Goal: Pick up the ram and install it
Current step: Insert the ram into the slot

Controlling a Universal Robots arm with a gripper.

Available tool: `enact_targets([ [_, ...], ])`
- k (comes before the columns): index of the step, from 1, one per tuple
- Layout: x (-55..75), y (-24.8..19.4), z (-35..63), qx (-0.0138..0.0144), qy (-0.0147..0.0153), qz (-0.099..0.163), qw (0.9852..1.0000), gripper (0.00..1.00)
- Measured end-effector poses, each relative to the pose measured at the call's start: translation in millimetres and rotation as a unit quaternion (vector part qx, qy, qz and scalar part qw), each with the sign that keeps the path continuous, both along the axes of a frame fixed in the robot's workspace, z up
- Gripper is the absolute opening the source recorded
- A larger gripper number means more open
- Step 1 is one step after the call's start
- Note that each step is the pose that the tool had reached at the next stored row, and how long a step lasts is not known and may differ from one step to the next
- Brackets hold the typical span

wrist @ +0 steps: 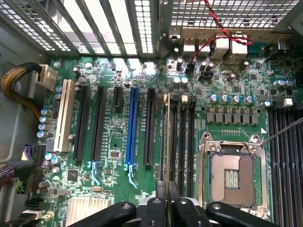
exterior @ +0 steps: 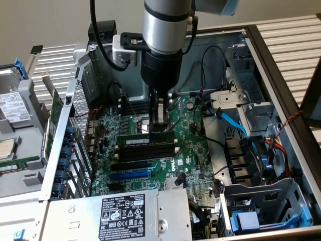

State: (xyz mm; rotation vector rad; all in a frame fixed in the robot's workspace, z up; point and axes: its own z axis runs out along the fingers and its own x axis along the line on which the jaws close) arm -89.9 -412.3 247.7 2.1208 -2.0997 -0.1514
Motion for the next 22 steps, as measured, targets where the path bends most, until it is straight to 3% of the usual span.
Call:
enact_targets([
  [2, -0.7, 0.0, 0.0, -0.0001, -0.0023, 0.000, 1.0000, 0.13],
  [5, -2.8, 0.0, -0.2, 0.0000, -0.0120, 0.000, 0.9999, 0.13],
  [7, -3.8, 0.1, -0.7, 0.0001, -0.0156, 0.000, 0.9999, 0.13],
  [11, -7.0, 0.0, -2.1, 0.0000, -0.0203, 0.000, 0.9998, 0.13],
  [17, -8.9, 2.2, -4.6, -0.0003, -0.0240, 0.000, 0.9997, 0.13],
  [20, -9.4, 3.5, -5.5, -0.0032, -0.0281, 0.000, 0.9996, 0.13],
  [22, -10.0, 4.6, -6.1, -0.0062, -0.0291, 0.000, 0.9996, 0.13],
])
